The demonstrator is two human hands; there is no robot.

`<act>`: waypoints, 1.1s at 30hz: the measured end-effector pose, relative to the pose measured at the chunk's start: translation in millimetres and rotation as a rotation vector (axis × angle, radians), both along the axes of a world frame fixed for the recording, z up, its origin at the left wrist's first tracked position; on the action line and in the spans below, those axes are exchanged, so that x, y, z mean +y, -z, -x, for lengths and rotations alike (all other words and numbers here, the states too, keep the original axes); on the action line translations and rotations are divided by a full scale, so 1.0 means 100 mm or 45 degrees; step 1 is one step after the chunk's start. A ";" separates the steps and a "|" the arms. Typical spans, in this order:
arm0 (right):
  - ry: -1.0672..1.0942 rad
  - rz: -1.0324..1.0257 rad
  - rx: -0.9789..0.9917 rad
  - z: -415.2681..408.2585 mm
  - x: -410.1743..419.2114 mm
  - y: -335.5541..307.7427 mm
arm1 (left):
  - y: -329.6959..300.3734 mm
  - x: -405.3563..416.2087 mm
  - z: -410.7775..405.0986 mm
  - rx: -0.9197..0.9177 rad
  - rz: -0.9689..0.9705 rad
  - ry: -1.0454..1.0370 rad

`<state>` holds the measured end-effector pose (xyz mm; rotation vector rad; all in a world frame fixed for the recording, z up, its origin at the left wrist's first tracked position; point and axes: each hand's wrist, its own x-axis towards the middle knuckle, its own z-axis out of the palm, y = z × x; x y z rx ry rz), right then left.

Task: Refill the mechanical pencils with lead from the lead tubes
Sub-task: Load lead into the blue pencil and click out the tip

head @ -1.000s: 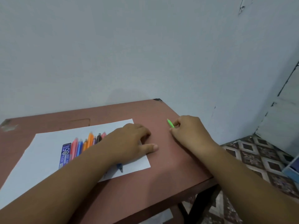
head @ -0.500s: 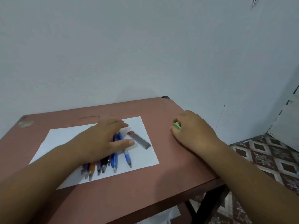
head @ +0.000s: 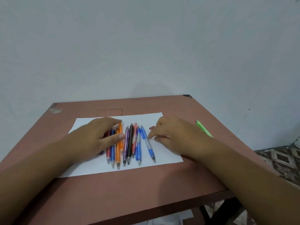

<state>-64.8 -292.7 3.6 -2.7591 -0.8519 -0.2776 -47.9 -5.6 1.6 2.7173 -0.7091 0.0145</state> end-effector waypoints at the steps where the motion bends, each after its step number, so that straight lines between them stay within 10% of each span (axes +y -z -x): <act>1: -0.034 0.037 -0.011 -0.02 0.02 0.01 | 0.00 0.00 0.01 -0.009 0.040 0.005; 25: -0.557 0.437 -0.590 -0.27 0.08 -0.03 | 0.09 0.09 -0.02 0.079 0.303 -0.070; 33: -0.335 0.019 -0.697 -0.30 0.02 -0.07 | -0.01 0.10 0.03 0.029 0.543 -0.142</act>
